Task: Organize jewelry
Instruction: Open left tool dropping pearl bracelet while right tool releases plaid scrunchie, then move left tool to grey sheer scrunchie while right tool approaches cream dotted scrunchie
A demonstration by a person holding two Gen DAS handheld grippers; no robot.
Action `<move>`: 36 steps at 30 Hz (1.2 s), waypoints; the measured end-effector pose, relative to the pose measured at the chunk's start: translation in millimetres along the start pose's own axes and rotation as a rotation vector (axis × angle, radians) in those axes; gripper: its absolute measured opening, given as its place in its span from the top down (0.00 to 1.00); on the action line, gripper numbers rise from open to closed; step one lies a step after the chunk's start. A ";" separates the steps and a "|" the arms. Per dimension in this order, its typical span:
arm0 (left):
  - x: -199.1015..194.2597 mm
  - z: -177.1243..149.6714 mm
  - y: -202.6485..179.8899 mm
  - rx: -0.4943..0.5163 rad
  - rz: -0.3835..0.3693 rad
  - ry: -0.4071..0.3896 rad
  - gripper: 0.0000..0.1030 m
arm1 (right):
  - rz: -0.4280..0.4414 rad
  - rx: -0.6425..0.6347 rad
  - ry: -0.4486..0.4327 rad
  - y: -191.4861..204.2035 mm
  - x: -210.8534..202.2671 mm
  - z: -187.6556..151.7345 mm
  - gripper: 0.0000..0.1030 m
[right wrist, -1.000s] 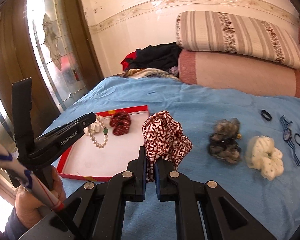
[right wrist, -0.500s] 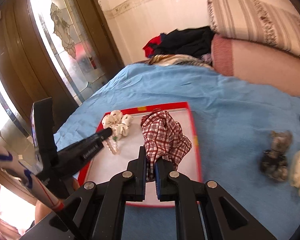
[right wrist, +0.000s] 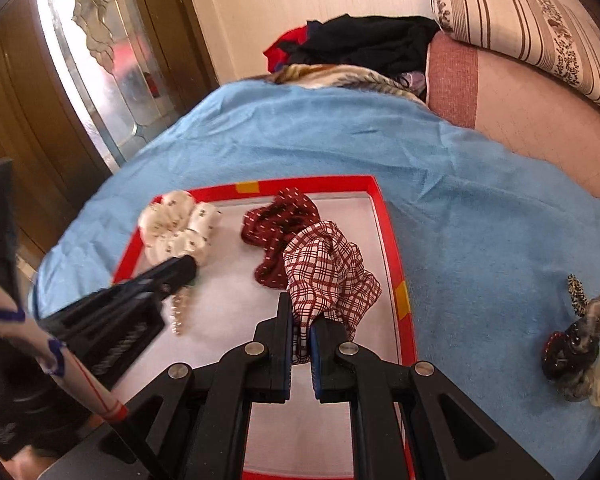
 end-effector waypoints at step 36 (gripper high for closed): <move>-21.1 7.5 -24.2 0.006 0.014 -0.096 0.71 | 0.196 0.140 -0.072 -22.6 -50.0 3.0 0.67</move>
Point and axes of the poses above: each gripper's, at about its wrist camera, not at the fingertips, and x roughly the way its jaws point, y to its left, z to its top, the point moved 5 cm from there along x, roughly the way its jaws point
